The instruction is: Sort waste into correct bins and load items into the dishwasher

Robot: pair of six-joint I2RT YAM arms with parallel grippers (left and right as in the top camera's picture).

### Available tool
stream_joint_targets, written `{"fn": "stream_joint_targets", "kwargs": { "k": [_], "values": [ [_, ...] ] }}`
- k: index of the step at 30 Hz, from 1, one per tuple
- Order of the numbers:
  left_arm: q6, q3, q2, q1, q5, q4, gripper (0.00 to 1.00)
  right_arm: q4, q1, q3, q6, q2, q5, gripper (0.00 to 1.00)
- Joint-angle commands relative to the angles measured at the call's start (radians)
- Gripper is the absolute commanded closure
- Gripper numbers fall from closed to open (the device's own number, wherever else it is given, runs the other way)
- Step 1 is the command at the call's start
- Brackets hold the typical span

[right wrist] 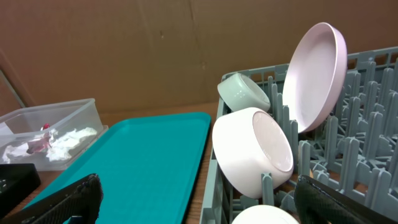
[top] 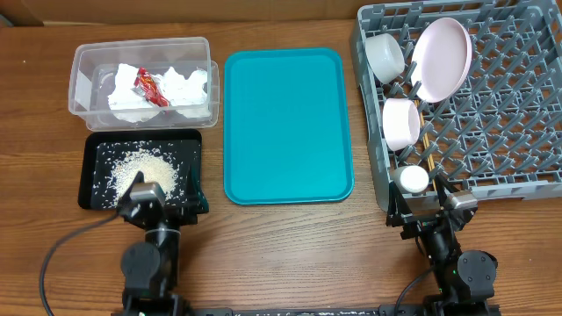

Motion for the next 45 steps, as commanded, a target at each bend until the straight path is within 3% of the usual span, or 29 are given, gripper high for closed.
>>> {"fn": "stream_joint_targets", "kwargs": {
  "k": [1, 10, 45],
  "values": [
    [0.019, -0.076, -0.1, 0.007, -0.006, 0.011, 0.0, 0.005, 0.007, -0.01, 0.0, -0.01, 0.009, 0.0],
    [0.052, -0.087, -0.264, 0.013, -0.002, -0.225, 0.0, 0.005, 0.007, -0.01, 0.0, -0.01, 0.009, 0.0],
    [0.071, -0.087, -0.279, 0.016, 0.023, -0.228, 0.0, 0.005, 0.007, -0.01, 0.0, -0.01, 0.009, 0.0]
  ]
}}
